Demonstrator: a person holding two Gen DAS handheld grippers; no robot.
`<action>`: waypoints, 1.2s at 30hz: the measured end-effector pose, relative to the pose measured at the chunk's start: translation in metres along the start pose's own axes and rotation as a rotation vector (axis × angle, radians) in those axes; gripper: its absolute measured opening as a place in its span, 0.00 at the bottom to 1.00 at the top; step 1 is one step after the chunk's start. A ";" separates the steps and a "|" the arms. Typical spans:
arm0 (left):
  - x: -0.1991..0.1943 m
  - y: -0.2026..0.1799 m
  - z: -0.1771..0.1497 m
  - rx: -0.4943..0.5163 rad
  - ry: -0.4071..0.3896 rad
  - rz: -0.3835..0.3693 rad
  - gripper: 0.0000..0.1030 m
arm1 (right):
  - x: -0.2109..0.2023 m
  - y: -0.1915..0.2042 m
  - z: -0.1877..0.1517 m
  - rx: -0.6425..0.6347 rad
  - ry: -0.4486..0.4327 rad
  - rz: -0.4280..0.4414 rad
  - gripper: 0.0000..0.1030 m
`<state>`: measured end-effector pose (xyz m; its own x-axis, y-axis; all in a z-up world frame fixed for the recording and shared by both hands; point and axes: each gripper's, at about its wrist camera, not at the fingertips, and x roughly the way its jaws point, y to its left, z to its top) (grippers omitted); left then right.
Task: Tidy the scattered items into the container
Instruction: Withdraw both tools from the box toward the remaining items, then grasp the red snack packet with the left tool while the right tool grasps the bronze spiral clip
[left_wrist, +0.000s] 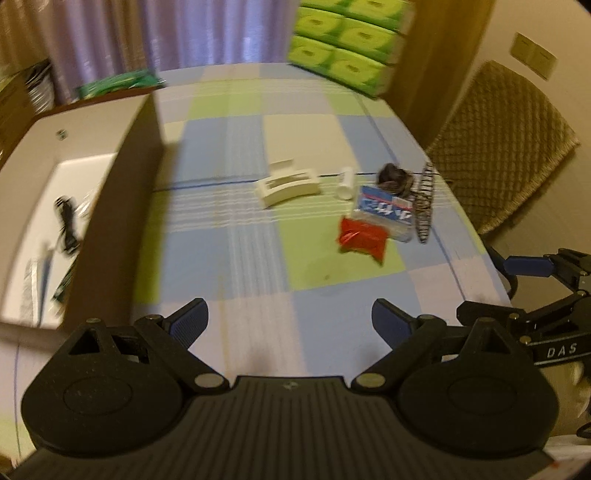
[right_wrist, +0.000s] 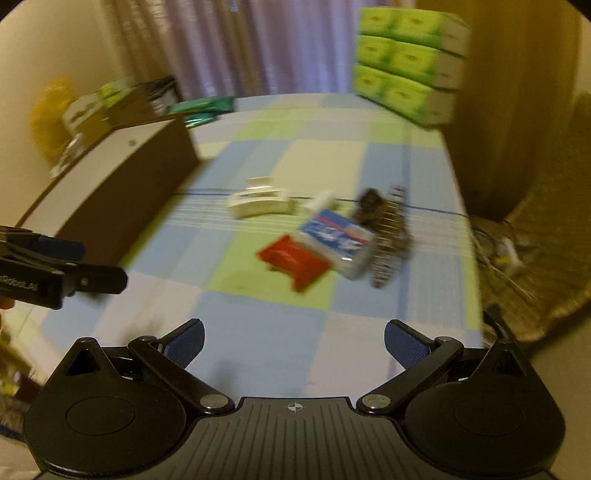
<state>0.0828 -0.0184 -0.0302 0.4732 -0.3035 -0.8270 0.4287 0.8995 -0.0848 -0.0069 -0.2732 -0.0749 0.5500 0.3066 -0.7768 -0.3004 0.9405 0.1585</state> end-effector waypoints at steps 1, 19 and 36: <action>0.004 -0.004 0.002 0.012 -0.004 -0.008 0.91 | 0.000 -0.005 -0.001 0.012 -0.004 -0.016 0.98; 0.101 -0.057 0.039 0.228 -0.010 -0.138 0.88 | 0.029 -0.078 0.011 0.197 -0.016 -0.154 0.98; 0.170 -0.069 0.049 0.363 0.010 -0.152 0.57 | 0.058 -0.107 0.022 0.296 0.008 -0.175 0.98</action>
<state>0.1714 -0.1477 -0.1382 0.3768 -0.4203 -0.8255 0.7386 0.6741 -0.0061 0.0744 -0.3526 -0.1231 0.5665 0.1371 -0.8126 0.0374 0.9808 0.1915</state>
